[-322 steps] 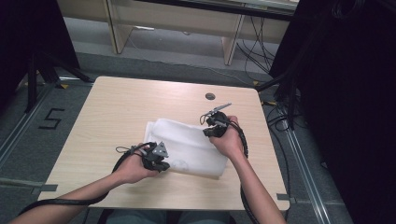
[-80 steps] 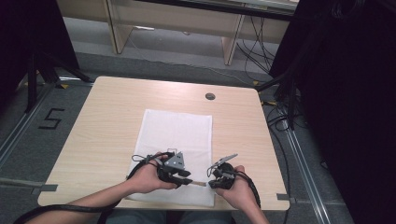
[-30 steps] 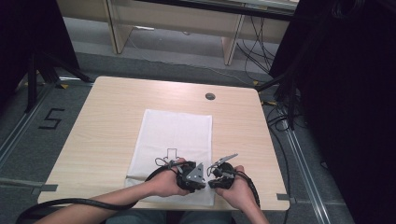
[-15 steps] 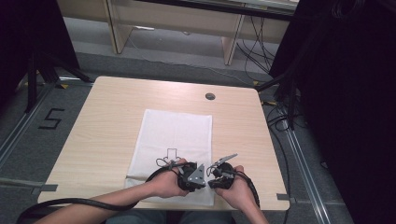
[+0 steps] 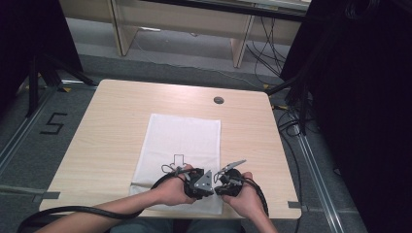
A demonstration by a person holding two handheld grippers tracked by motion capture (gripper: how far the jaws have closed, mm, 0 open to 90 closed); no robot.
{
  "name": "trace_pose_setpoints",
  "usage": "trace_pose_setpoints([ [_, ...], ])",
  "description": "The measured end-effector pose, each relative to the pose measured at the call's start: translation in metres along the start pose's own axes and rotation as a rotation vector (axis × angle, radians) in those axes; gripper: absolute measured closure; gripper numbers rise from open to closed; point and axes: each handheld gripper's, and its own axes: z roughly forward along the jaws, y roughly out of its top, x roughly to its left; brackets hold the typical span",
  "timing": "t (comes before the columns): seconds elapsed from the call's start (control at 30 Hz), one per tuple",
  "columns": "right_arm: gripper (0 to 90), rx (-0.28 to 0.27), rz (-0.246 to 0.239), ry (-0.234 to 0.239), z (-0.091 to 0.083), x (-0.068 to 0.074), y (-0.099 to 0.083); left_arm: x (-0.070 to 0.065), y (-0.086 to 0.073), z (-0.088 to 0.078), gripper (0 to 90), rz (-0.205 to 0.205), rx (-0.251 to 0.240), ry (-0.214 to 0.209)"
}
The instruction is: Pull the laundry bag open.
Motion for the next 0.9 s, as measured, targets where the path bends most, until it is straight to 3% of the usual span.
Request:
trace_pose_setpoints([
  [0.07,90.0,-0.007,-0.046,0.0,0.0033,-0.0019,0.0011,0.0003,-0.0001,0.0,81.4,0.004,0.003,0.0],
  [0.13,90.0,0.004,-0.01,-0.002,0.0035,0.0006,0.0022,0.0005,-0.0002,-0.0001,81.5,-0.001,0.002,-0.001],
  [0.17,90.0,0.003,-0.053,-0.006,0.0036,-0.0019,0.0019,0.0008,-0.0002,-0.0003,81.5,0.0,0.002,-0.001],
  [0.2,90.0,-0.004,-0.037,-0.01,0.0041,-0.0001,0.0018,0.0008,-0.0002,-0.0003,81.5,-0.001,0.002,-0.001],
  [0.33,90.0,0.011,-0.066,-0.023,0.0042,0.0011,0.0018,0.0014,0.0005,-0.0012,81.6,0.011,0.003,0.004],
  [0.37,90.0,0.012,-0.066,-0.022,0.0043,0.0014,0.002,0.0,0.0,-0.0011,81.6,-0.008,0.002,-0.001],
  [0.4,90.0,0.013,-0.063,-0.022,0.0044,0.0013,0.0022,0.0015,0.0003,-0.0013,81.6,0.016,0.005,0.003],
  [0.43,90.0,0.029,-0.04,-0.021,0.0038,0.0023,0.0021,0.0011,0.0,-0.0014,81.6,0.009,0.005,-0.001],
  [0.47,90.0,0.018,-0.059,-0.02,0.0045,0.0008,0.0022,0.0014,0.0,-0.0015,81.6,0.014,0.003,0.001],
  [0.53,90.0,0.035,-0.031,-0.026,0.0034,0.0028,0.0021,0.0009,-0.0005,-0.0017,81.6,0.013,-0.001,0.003],
  [0.63,90.0,0.039,-0.03,-0.025,0.0034,0.003,0.0025,0.0,-0.0007,-0.0019,81.7,0.01,0.0,0.001],
  [0.7,90.0,0.021,-0.059,-0.018,0.0047,0.0005,0.0024,0.0004,-0.0013,-0.0021,81.7,0.009,-0.002,0.0],
  [0.87,90.0,0.021,-0.031,-0.012,0.0042,0.0011,0.0022,0.0006,-0.0024,-0.0039,81.7,-0.002,0.001,0.0],
  [0.9,90.0,0.031,-0.004,-0.008,0.0037,0.0026,0.0018,0.0009,-0.0025,-0.0053,81.8,0.0,0.01,0.004],
])
